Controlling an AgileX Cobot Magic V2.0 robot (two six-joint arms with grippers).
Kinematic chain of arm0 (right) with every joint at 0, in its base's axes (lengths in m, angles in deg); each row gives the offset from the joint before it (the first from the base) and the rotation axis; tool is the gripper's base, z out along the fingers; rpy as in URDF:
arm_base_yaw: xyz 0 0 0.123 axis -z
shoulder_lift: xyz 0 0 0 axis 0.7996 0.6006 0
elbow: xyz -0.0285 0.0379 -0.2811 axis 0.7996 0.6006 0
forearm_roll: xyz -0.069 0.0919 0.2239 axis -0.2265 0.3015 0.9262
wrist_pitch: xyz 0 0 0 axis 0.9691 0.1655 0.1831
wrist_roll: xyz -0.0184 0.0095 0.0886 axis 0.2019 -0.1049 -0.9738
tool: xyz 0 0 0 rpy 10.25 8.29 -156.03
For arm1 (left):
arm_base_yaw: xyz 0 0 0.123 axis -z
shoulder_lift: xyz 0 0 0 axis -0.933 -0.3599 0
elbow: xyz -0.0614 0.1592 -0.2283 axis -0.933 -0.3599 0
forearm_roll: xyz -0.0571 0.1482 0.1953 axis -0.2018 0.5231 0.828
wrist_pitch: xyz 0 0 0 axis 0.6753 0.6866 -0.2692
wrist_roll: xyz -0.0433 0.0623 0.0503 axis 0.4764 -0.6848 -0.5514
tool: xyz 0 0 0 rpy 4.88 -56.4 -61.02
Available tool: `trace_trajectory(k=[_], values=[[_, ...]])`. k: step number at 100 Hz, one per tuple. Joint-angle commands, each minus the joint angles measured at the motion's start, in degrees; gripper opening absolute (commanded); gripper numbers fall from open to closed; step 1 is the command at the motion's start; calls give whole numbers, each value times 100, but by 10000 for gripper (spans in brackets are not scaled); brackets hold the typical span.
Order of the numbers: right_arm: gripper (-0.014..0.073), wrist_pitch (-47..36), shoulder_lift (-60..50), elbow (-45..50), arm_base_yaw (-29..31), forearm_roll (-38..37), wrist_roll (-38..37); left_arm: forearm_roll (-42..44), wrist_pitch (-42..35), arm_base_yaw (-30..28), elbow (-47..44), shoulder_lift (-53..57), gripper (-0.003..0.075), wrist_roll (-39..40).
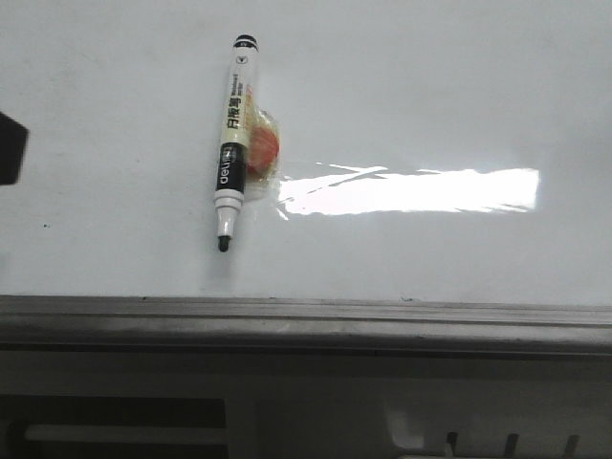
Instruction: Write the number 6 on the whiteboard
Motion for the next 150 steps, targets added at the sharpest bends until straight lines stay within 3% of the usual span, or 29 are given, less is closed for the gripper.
trace_trajectory(k=[1,30,84,98,117,135,142,150], values=[[438,-439,114,-185,-10,4,94,-333,-731,483,293,-313,491,-56],[438,-428,114,-185,-10,4,94,-337,-1943,1737,823,-1502,491,-56],[438,-360,114,-185,-10,-6,94,-871,-2347,1811,1149,-2396,482,-56],[438,-442,114,-185,-10,-6,94,-964,-2444,1801,1173,-2617,368,-56],[438,-569,114,-185,-10,149,94,-1104,-2395,1801,1173,-2777,-23,-56],[438,-812,114,-185,-10,566,324,-685,-2079,1801,1195,-2579,-19,-78],[438,-980,114,-185,-23,1052,1060,27,-1633,1811,1257,-2402,-19,-143],[438,-1253,161,-185,-128,1993,2395,811,-682,1811,1368,-2220,-19,-673]])
